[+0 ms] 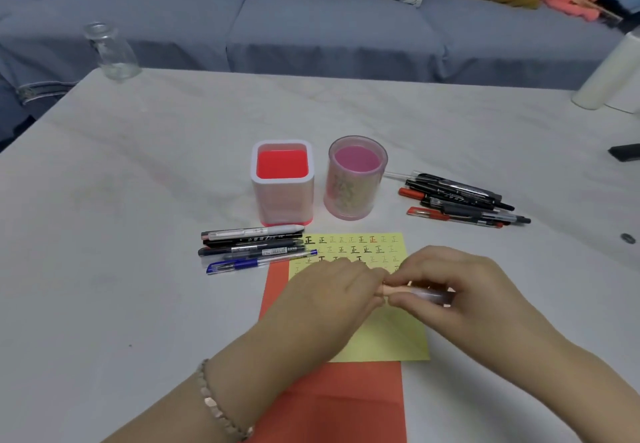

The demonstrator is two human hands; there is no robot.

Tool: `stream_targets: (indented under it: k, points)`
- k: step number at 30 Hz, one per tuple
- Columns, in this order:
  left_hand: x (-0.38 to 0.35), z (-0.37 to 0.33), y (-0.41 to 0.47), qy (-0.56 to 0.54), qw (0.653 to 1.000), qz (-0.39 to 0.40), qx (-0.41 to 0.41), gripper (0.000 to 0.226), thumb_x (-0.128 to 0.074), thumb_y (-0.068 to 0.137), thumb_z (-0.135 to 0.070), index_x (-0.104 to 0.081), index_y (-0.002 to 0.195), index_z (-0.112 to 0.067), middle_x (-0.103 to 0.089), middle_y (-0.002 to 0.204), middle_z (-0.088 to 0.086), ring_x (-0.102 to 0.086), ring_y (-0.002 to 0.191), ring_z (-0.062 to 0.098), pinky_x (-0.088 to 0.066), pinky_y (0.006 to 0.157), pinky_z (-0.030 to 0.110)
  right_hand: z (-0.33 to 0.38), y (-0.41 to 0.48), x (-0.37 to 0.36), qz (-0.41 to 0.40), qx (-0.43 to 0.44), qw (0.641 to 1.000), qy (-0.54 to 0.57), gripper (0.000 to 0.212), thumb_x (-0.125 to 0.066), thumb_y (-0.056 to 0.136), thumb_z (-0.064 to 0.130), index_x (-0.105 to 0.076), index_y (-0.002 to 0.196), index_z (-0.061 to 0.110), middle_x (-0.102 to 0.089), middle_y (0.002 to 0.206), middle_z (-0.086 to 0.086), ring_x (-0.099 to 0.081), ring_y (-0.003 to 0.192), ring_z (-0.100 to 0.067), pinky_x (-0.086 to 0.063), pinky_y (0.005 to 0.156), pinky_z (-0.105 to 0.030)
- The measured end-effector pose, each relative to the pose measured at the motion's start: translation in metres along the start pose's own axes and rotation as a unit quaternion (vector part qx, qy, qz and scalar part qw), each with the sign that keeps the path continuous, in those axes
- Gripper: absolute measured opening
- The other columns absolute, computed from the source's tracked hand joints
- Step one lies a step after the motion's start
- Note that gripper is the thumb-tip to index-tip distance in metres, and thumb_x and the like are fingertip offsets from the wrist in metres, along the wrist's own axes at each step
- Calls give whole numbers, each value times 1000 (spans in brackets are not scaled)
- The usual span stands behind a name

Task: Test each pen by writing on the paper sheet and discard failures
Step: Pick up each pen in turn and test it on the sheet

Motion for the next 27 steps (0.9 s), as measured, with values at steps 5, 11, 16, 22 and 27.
stream_targets:
  k: [5, 11, 16, 22, 27]
  points:
    - [1, -11, -7, -153, 982, -10, 107, 16, -39, 90, -29, -48, 103, -24, -56, 77, -4, -48, 68, 10, -38, 61, 24, 3, -5, -9, -67, -183, 897, 397, 32, -86, 50, 42, -68, 61, 18, -55, 51, 1, -48, 44, -11, -41, 46, -17]
    - [-3, -22, -13, -168, 983, 26, 67, 8, -40, 91, -26, -46, 90, -20, -46, 73, -7, -42, 63, 11, -33, 53, 20, 7, -10, -44, -112, -258, 883, 376, 37, -55, 88, 29, -39, 61, 10, -32, 37, 10, -27, 35, -6, -24, 39, -14]
    - [-1, -26, -15, -182, 981, 20, 67, 10, -39, 92, -30, -40, 84, -24, -48, 63, -9, -40, 58, 12, -24, 49, 21, 6, -10, -49, -126, -229, 895, 363, 41, -55, 91, 12, -32, 56, 13, -32, 38, 10, -29, 35, -5, -28, 39, -14]
    - [6, -17, -19, -173, 979, 56, 92, 29, -32, 90, -60, -43, 99, -35, -52, 56, -5, -46, 58, 12, -25, 44, 13, 1, -14, -34, -129, -196, 882, 408, 34, -56, 77, 16, -33, 52, 19, -34, 37, 6, -26, 33, -6, -25, 36, -14]
    - [-3, 27, -48, -92, 944, 73, 309, 5, -40, 96, -29, -39, 99, -25, -54, 89, -5, -51, 83, 18, -35, 69, 29, -25, -25, -20, -222, -222, 895, 317, 33, -54, 92, 16, -37, 65, 7, -42, 34, 3, -40, 33, -3, -31, 42, -16]
Point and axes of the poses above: each hand's wrist, its own y-axis towards the middle knuckle, its own x-axis out of the back of the hand, z = x × y, the point moved 1 cm from there along y, towards the middle knuckle
